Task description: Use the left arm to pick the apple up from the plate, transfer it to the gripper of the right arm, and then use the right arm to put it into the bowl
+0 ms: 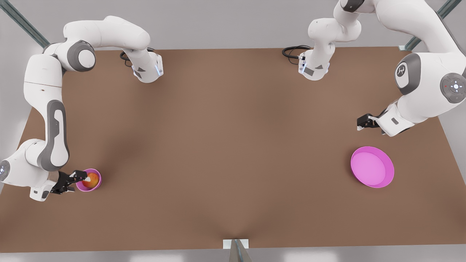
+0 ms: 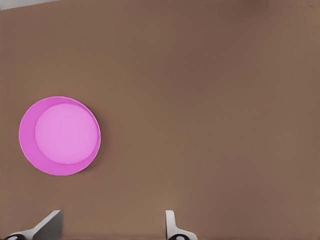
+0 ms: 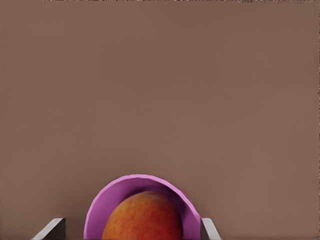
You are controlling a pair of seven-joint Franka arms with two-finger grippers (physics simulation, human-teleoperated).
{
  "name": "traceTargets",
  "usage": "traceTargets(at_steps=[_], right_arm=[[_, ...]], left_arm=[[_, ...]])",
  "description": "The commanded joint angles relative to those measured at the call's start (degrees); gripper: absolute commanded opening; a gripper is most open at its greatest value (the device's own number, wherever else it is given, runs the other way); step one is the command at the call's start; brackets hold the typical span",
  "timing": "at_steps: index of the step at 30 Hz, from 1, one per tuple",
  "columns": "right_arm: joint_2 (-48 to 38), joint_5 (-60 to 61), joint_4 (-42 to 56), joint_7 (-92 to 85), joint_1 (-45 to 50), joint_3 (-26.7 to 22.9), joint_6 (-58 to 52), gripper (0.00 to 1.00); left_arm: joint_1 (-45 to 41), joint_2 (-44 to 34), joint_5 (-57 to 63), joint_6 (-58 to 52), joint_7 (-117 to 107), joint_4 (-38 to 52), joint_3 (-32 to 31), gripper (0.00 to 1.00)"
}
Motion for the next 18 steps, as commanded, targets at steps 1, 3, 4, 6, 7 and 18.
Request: traceTargets(at_steps=[1, 3, 4, 6, 7, 18], right_arm=[[-0.5, -0.4, 0.1, -1.0, 0.2, 0.2, 0.2, 1.00], [-6.8, -4.9, 0.3, 5.7, 3.3, 0.8, -1.8, 0.99], [-9.6, -7.2, 0.6, 11.3, 5.3, 1.3, -4.9, 0.99], [-20.9, -14.1, 1.3, 31.9, 17.5, 1.2, -16.8, 0.99], [-23.9, -13.9, 1.8, 44.1, 20.8, 2.4, -19.3, 1.00], [-45.9, -1.0, -22.6, 48.2, 28.9, -17.5, -12.9, 1.00]], left_arm=[[0.0, -0.1, 0.0, -0.1, -6.3, 0.0, 0.0, 1.00], [0.0, -0.1, 0.0, -0.1, -6.3, 0.0, 0.0, 1.00], [0.0, -0.1, 0.0, -0.1, -6.2, 0.1, 0.0, 1.00], [0.0, -0.1, 0.2, -0.1, -6.2, 0.2, 0.0, 1.00], [0.0, -0.1, 0.2, -0.1, -6.2, 0.2, 0.0, 1.00], [-0.5, 3.4, 0.3, 0.5, -5.3, 4.2, -0.2, 1.00]])
